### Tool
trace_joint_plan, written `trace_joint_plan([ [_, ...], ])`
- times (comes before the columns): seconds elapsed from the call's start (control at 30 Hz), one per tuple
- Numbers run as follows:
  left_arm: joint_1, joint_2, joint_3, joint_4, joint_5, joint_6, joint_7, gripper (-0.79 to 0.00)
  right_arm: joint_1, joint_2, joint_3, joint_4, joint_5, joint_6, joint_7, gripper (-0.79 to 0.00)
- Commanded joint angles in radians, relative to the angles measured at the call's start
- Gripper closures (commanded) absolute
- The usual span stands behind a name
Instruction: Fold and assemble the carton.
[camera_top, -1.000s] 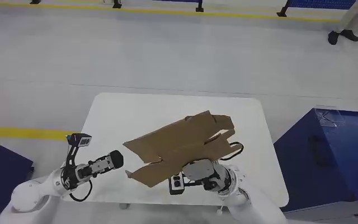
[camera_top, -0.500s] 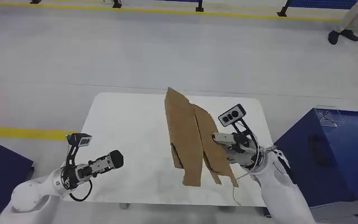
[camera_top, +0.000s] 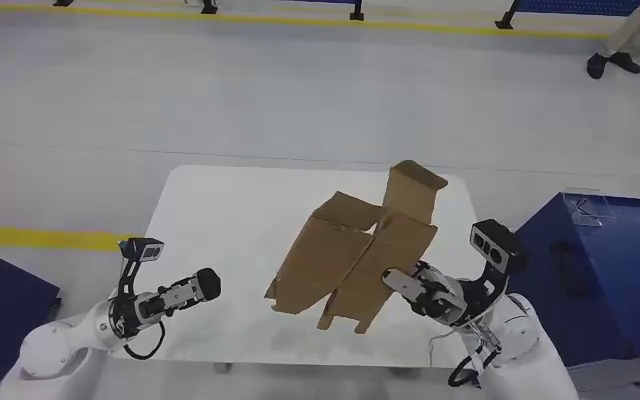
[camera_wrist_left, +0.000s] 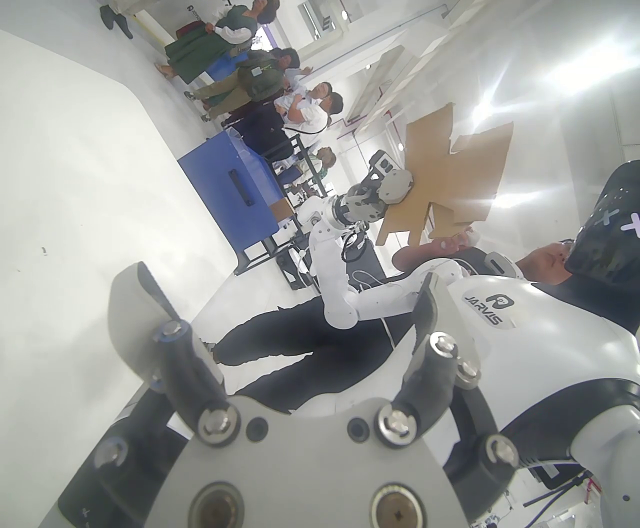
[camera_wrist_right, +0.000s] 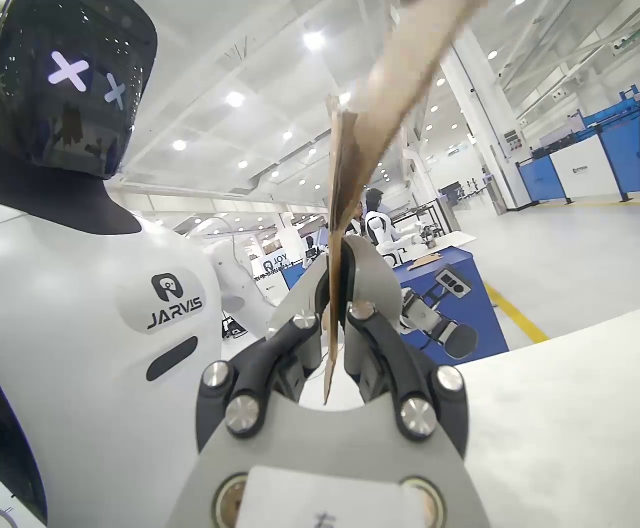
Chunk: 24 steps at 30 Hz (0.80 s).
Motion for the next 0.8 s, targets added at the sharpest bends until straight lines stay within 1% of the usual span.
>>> trace_joint_plan([
  [0.0,0.000,0.000,0.000,0.000,0.000,0.000,0.000,-0.785,0.000,0.000,0.000,0.000,0.000,0.000,0.000,0.000],
  [0.17,0.000,0.000,0.000,0.000,0.000,0.000,0.000,-0.785,0.000,0.000,0.000,0.000,0.000,0.000,0.000,0.000],
  [0.2,0.000,0.000,0.000,0.000,0.000,0.000,0.000,-0.785,0.010,0.001,0.008,-0.029,-0.035,-0.031,0.016,0.000],
  [0.23,0.000,0.000,0.000,0.000,0.000,0.000,0.000,-0.785,0.012,0.002,0.023,-0.047,-0.094,-0.086,0.029,0.000],
  [0.27,0.000,0.000,0.000,0.000,0.000,0.000,0.000,-0.785,0.013,0.002,0.053,-0.060,-0.156,-0.132,0.023,0.000],
  [0.33,0.000,0.000,0.000,0.000,0.000,0.000,0.000,-0.785,0.028,-0.003,0.134,-0.108,-0.321,-0.132,-0.028,0.000],
  [0.4,0.000,0.000,0.000,0.000,0.000,0.000,0.000,-0.785,0.042,-0.014,0.196,-0.161,-0.509,-0.132,-0.126,0.000],
  [0.5,0.000,0.000,0.000,0.000,0.000,0.000,0.000,-0.785,0.078,-0.028,0.269,-0.262,-0.893,-0.132,-0.323,0.000],
  [0.53,0.000,0.000,0.000,0.000,0.000,0.000,0.000,-0.785,0.082,-0.029,0.275,-0.276,-0.943,-0.132,-0.349,0.000],
  [0.77,0.000,0.000,0.000,0.000,0.000,0.000,0.000,-0.785,0.082,-0.029,0.275,-0.276,-0.943,-0.132,-0.349,0.000],
])
